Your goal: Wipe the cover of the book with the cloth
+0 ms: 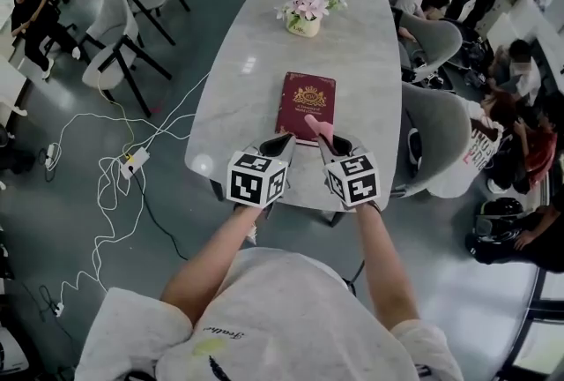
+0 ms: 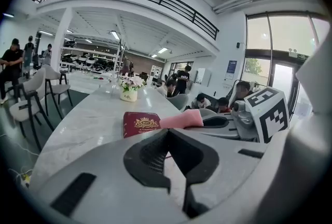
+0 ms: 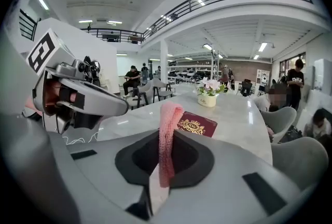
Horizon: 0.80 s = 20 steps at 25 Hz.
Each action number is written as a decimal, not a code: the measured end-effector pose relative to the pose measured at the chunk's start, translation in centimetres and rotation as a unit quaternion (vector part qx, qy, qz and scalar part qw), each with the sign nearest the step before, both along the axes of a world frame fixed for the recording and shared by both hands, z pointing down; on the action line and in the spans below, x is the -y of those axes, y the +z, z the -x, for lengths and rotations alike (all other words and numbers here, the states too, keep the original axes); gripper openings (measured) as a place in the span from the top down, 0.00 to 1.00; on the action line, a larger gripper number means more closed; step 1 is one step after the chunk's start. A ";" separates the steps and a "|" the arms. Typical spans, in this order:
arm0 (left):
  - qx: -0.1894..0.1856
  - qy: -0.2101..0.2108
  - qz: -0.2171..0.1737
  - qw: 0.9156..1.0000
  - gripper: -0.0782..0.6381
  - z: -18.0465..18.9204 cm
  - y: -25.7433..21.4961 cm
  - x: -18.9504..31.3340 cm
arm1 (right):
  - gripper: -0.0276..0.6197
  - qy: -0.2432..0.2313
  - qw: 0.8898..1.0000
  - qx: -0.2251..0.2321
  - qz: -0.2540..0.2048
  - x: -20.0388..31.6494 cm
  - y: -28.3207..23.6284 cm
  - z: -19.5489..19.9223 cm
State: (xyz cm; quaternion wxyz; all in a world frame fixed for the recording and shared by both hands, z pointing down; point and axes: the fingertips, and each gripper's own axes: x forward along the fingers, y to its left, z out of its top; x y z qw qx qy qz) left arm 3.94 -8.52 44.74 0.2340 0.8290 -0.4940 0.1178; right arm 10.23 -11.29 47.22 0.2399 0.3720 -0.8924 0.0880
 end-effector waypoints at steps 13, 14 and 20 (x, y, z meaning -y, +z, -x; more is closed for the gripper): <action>0.010 -0.018 -0.037 0.999 0.88 -0.1 -3.7 -4.4 | 0.93 -0.005 0.996 0.077 -0.037 -4.7 -6.5 -0.2; 0.011 -0.018 -0.037 0.999 0.88 -0.3 -3.9 -4.7 | 0.93 -0.005 0.996 0.080 -0.037 -5.0 -6.6 -0.3; 0.017 -0.019 -0.043 0.999 0.88 -1.1 -4.5 -6.1 | 0.93 -0.016 0.995 0.089 -0.038 -6.9 -7.1 -0.6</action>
